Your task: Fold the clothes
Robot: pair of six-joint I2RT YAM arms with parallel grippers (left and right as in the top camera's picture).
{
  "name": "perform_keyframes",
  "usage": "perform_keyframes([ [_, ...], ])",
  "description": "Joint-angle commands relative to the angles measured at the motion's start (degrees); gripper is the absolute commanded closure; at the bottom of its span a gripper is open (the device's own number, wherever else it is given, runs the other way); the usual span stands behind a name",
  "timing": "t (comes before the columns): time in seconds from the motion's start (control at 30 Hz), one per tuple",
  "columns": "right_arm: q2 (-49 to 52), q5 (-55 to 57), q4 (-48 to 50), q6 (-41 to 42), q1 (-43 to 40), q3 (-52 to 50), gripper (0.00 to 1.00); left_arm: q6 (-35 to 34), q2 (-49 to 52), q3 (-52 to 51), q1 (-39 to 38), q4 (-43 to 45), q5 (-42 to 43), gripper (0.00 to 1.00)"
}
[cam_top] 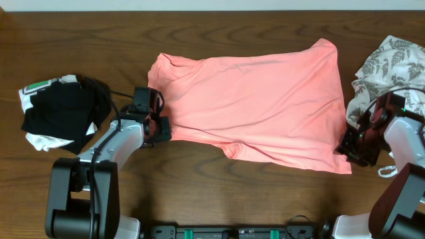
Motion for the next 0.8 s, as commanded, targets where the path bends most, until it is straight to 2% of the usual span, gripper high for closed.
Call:
perform_keyframes([
  [0.0, 0.0, 5.6, 2.1, 5.4, -1.1, -2.8, 0.59, -0.7, 5.4, -5.2, 0.5, -2.7, -2.0, 0.6],
  [0.3, 0.0, 6.1, 5.2, 9.9, -1.7, -7.6, 0.61, -0.7, 5.4, -5.2, 0.5, -2.6, -2.0, 0.59],
  [0.77, 0.0, 7.0, 4.5, 9.1, -1.7, -8.9, 0.63, -0.7, 5.4, -5.2, 0.5, -2.6, -2.0, 0.59],
])
